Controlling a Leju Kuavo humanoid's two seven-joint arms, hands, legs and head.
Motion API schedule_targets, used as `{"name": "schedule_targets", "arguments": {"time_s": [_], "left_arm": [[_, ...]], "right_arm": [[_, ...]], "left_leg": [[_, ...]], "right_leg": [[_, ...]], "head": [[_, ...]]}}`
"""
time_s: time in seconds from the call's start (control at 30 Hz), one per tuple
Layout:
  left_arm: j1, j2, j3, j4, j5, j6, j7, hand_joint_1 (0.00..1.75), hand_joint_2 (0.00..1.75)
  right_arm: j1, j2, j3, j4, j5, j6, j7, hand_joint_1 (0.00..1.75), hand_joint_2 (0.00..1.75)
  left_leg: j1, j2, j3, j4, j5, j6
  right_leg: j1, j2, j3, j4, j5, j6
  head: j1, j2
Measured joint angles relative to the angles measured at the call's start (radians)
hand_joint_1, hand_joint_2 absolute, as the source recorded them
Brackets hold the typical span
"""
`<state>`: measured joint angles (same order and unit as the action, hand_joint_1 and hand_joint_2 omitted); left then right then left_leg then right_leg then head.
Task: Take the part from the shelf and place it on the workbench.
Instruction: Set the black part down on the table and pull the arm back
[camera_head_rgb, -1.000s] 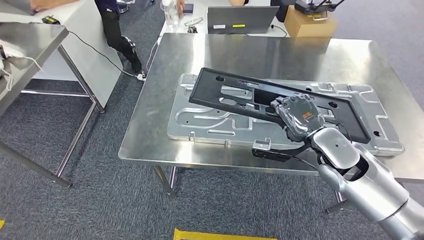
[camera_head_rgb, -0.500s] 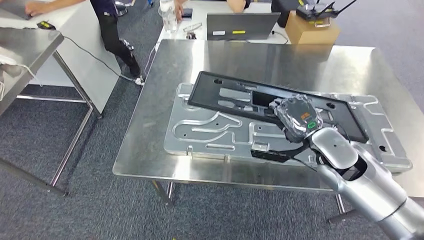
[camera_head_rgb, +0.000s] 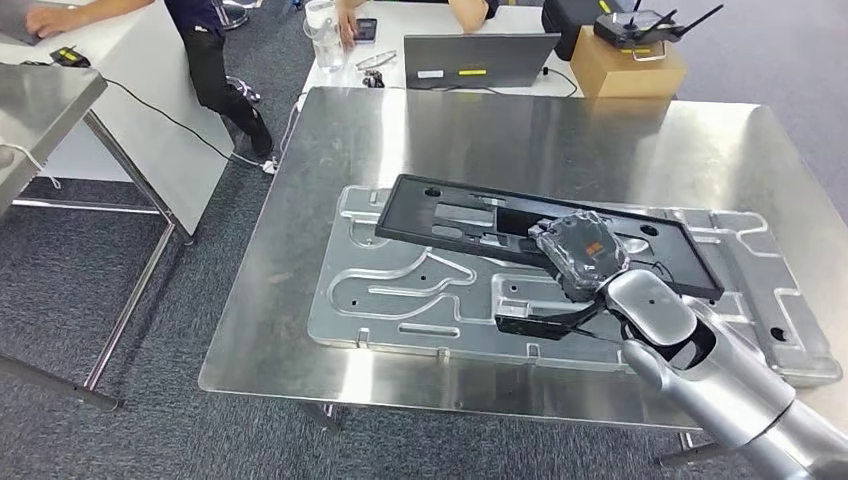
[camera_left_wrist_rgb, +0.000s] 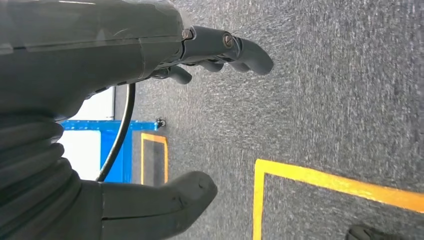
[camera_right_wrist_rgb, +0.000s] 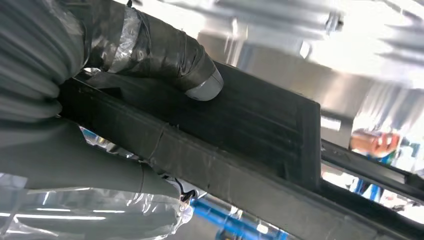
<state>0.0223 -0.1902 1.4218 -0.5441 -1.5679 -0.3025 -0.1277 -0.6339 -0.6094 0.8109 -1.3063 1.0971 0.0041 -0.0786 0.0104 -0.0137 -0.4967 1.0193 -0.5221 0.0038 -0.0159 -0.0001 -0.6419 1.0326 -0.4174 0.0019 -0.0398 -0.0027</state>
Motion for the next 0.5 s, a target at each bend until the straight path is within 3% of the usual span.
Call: {"name": "schedule_targets", "arguments": {"time_s": [0.07,0.13,0.2,0.23,0.27,0.33,0.4,0.5], "left_arm": [[-0.003,0.002,0.000,0.004,0.000,0.006,-0.001,0.00,1.75],[-0.005,0.006,0.000,0.009,0.000,0.012,-0.002,0.00,1.75],[-0.006,0.009,0.000,0.014,0.000,0.015,-0.002,0.00,1.75],[-0.005,0.010,0.000,0.017,0.000,0.017,-0.002,0.00,1.75],[-0.005,0.011,0.000,0.020,0.000,0.019,-0.002,0.00,1.75],[-0.006,0.015,0.000,0.025,0.000,0.022,-0.002,0.00,1.75],[-0.008,0.019,0.000,0.030,0.000,0.025,-0.004,0.00,1.75],[-0.007,0.022,0.001,0.035,0.000,0.027,-0.005,0.00,1.75]], "right_arm": [[0.001,0.022,0.011,0.022,0.002,-0.003,-0.002,1.75,1.75],[0.003,0.046,0.026,0.050,0.003,-0.005,-0.004,1.75,1.75],[0.009,0.068,0.046,0.078,0.004,-0.006,-0.008,1.75,1.75],[0.011,0.078,0.055,0.090,0.004,-0.006,-0.010,1.75,1.75],[0.013,0.087,0.063,0.102,0.003,-0.006,-0.012,1.75,1.75],[0.013,0.102,0.076,0.121,0.001,-0.006,-0.015,1.75,1.75],[0.013,0.114,0.087,0.136,0.000,-0.006,-0.019,1.75,1.75],[0.015,0.123,0.103,0.154,0.000,-0.007,-0.022,1.75,1.75]], "left_leg": [[0.002,0.004,-0.043,0.083,-0.014,-0.008],[0.002,0.006,-0.125,0.212,-0.060,-0.014],[0.002,0.006,-0.190,0.279,-0.088,-0.016],[0.002,0.006,-0.199,0.263,-0.069,-0.015],[0.001,0.006,-0.190,0.215,-0.028,-0.011],[-0.003,0.007,-0.147,0.080,0.061,0.001],[-0.007,0.007,-0.122,0.007,0.088,0.011],[-0.006,0.005,-0.116,-0.004,0.098,0.004]], "right_leg": [[-0.003,-0.001,0.019,-0.010,-0.005,-0.012],[-0.001,-0.002,0.031,-0.013,-0.014,-0.021],[0.003,-0.001,0.040,-0.012,-0.023,-0.025],[0.004,0.000,0.045,-0.012,-0.029,-0.026],[0.006,0.000,0.052,-0.011,-0.034,-0.025],[0.010,0.001,0.066,-0.010,-0.044,-0.023],[0.014,0.001,0.069,-0.008,-0.052,-0.016],[0.018,0.001,0.068,-0.004,-0.058,-0.021]], "head": [[-0.001,0.000],[-0.001,0.000],[-0.001,0.000],[-0.001,0.000],[-0.001,0.000],[-0.001,0.000],[-0.001,0.000],[-0.001,0.000]]}}
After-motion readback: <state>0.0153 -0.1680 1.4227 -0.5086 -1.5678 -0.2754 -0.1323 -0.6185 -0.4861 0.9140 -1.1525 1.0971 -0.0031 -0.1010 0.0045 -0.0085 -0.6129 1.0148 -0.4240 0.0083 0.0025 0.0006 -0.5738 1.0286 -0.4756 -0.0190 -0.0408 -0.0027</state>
